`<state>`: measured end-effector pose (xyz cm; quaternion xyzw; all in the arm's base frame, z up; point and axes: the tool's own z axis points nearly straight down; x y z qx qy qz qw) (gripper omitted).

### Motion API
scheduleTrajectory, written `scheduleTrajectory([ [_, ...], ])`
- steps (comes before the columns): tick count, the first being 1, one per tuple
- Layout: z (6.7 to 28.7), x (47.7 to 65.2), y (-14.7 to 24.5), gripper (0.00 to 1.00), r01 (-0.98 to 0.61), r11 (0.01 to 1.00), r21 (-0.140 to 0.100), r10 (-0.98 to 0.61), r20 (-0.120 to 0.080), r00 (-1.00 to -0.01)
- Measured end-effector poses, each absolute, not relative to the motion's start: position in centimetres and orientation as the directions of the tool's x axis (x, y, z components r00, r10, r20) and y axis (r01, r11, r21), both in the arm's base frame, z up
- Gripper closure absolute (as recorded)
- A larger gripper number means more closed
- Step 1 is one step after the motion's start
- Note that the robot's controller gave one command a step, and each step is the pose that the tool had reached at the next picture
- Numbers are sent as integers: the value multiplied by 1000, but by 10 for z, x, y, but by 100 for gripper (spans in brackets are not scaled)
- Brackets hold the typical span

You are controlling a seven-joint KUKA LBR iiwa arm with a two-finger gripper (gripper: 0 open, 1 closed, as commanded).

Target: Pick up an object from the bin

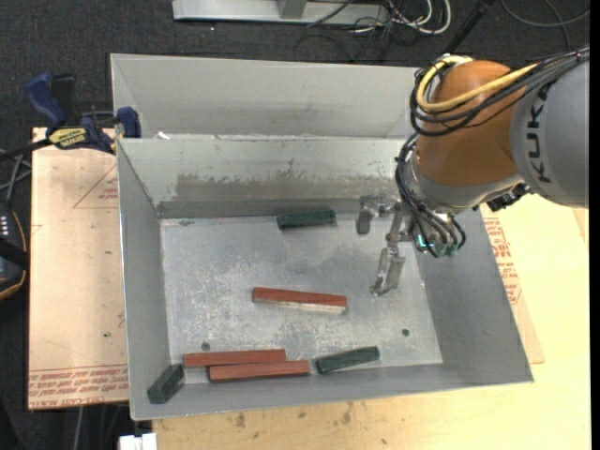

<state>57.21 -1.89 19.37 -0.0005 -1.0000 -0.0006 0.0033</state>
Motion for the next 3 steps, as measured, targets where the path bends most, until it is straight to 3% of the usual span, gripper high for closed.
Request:
scheduleTrajectory([
  [1, 198, 574, -19, 0, 0, 1000, 1, 0, -1, -1000],
  [2, 147, 553, -3, 0, 56, 998, 1, 56, -7, -998],
  [3, 78, 528, 22, 0, 43, 999, 1, 43, -4, -999],
])
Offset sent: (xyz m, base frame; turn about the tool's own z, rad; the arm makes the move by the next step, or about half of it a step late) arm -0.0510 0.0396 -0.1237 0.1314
